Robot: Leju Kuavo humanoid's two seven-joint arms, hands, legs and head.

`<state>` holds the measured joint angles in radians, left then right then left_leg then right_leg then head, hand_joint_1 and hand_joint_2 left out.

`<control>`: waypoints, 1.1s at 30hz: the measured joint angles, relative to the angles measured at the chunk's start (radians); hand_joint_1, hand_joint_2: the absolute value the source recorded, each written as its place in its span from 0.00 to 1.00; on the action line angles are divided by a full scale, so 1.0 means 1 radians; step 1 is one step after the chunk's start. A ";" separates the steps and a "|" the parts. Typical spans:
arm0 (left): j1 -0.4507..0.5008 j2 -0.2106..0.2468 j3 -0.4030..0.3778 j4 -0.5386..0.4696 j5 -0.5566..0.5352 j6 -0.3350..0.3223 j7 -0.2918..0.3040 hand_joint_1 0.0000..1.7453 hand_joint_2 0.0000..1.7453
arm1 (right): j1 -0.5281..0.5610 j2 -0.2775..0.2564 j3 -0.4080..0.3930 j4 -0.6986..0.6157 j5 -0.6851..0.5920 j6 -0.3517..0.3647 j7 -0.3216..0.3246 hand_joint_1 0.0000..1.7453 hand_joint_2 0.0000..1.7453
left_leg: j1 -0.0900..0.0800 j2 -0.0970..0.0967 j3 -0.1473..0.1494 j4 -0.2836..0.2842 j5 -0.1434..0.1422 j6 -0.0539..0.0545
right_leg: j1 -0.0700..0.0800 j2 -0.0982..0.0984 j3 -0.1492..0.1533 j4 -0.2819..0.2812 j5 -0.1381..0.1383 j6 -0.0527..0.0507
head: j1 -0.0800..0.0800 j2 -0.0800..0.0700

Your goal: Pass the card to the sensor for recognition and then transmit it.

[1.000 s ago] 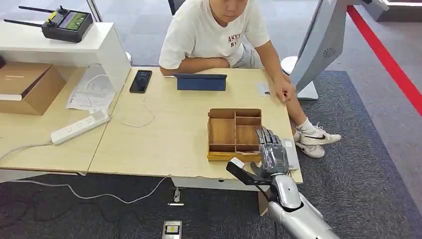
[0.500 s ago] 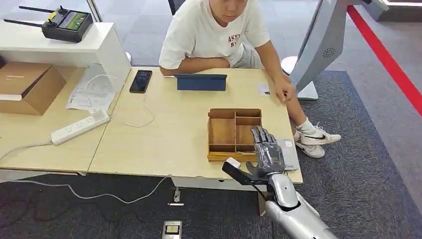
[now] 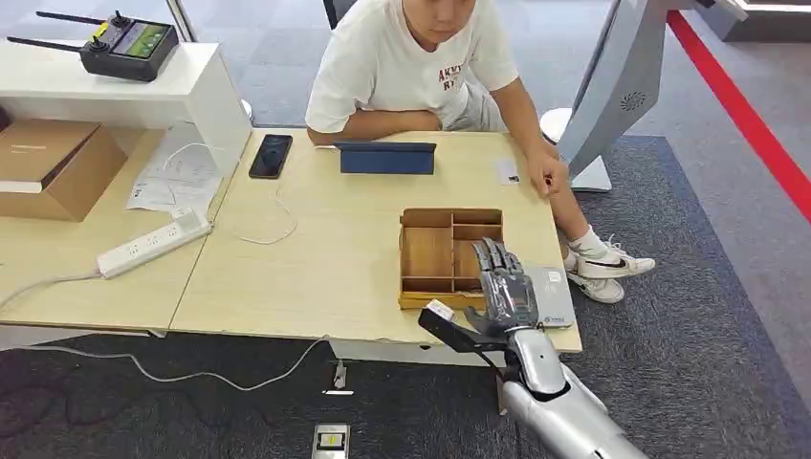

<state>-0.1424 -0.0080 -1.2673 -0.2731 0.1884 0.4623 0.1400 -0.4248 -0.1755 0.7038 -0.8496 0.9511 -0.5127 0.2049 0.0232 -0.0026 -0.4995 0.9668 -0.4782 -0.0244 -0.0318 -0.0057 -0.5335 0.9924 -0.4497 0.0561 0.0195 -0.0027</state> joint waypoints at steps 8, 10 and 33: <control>0.001 0.000 0.000 0.000 0.002 0.000 0.000 0.00 0.00 | -0.007 0.002 0.004 0.013 -0.016 0.015 -0.001 0.96 1.00 | 0.000 0.000 0.000 0.000 0.000 0.000 | 0.000 0.000 0.000 0.000 0.000 0.000 | 0.000 0.000; 0.001 0.000 0.000 0.000 0.002 0.000 0.000 0.00 0.00 | -0.008 0.002 0.005 0.018 -0.023 0.018 -0.003 0.93 1.00 | 0.000 0.000 0.000 0.000 0.000 0.000 | 0.000 0.000 0.000 0.000 0.000 0.000 | 0.000 0.000; 0.001 0.000 0.000 0.000 -0.003 0.001 -0.001 0.00 0.00 | -0.017 0.000 0.014 0.047 -0.063 -0.053 -0.012 1.00 1.00 | 0.000 0.000 0.000 0.000 0.000 0.000 | 0.000 0.000 0.000 0.000 0.000 0.000 | 0.000 0.000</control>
<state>-0.1417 -0.0084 -1.2673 -0.2731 0.1854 0.4635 0.1389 -0.4416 -0.1755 0.7179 -0.8030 0.8881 -0.5657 0.1930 0.0232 -0.0025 -0.4994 0.9668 -0.4782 -0.0244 -0.0318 -0.0057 -0.5335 0.9924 -0.4497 0.0561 0.0195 -0.0027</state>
